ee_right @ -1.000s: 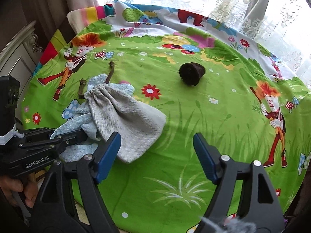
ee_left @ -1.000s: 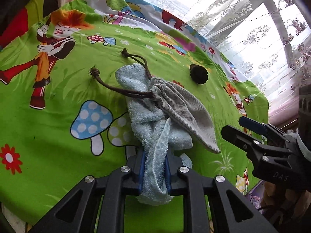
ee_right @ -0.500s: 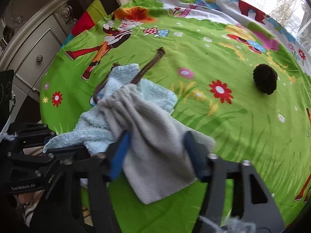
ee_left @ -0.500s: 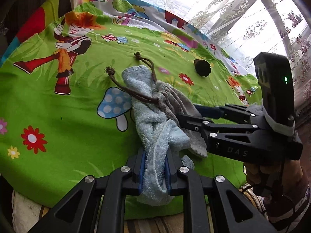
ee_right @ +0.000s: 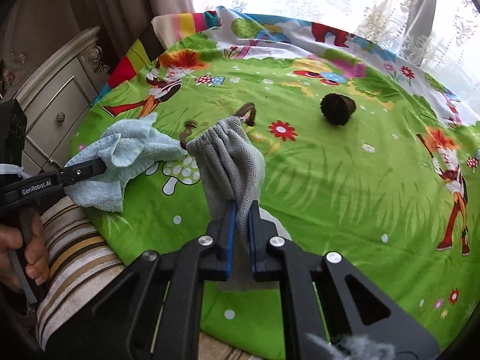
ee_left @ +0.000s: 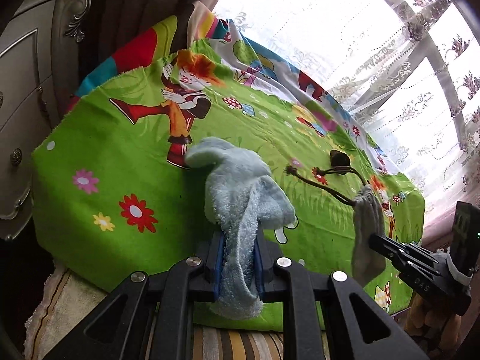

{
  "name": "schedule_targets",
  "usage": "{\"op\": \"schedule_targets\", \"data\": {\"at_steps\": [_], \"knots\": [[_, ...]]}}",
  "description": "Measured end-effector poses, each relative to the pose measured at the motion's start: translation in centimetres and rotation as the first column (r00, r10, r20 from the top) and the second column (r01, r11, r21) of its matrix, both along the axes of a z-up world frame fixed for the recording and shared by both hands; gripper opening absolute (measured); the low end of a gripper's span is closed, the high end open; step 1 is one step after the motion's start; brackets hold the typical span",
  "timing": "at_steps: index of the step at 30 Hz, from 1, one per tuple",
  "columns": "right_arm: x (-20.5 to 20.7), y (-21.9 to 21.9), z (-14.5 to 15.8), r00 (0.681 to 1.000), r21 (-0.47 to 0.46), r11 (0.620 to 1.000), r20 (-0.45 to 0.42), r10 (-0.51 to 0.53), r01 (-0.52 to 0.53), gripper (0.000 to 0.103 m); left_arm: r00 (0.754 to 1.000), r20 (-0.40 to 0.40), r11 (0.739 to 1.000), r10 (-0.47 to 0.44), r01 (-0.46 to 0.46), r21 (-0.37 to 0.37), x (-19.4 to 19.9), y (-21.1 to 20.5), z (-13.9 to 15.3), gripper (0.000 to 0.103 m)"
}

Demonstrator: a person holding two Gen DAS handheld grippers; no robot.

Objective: Organize soft objects
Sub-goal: 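Carry the light-blue sock and grey bag to the box and release both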

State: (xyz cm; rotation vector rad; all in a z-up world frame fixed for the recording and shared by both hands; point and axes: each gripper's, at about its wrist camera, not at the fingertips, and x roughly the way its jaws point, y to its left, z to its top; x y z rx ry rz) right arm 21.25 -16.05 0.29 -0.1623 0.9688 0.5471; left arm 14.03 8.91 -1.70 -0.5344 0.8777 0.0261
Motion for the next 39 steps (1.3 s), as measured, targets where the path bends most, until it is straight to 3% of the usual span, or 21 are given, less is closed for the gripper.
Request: {"op": "schedule_targets", "data": {"at_steps": [11, 23, 32, 39], "knots": [[-5.4, -5.6, 3.0, 0.991, 0.062, 0.989, 0.018, -0.133, 0.132, 0.01, 0.988, 0.143, 0.998, -0.058, 0.059, -0.004, -2.5, -1.3, 3.1, 0.017], [-10.2, -13.1, 5.3, 0.961, 0.095, 0.958, 0.048, -0.274, 0.269, 0.01, 0.972, 0.195, 0.992, -0.128, 0.126, 0.023, -4.4, -4.4, 5.5, 0.017], [-14.4, -22.6, 6.7, 0.892, 0.071, 0.894, 0.071, -0.447, 0.442, 0.01, 0.936, 0.213, 0.96, -0.279, 0.278, 0.035, -4.7, -10.6, 7.5, 0.017], [-17.5, -29.0, 5.7, 0.818, 0.031, 0.82, 0.056, -0.572, 0.571, 0.01, 0.878, 0.2, 0.899, -0.436, 0.437, 0.041, -4.7, -17.8, 7.8, 0.017]]}}
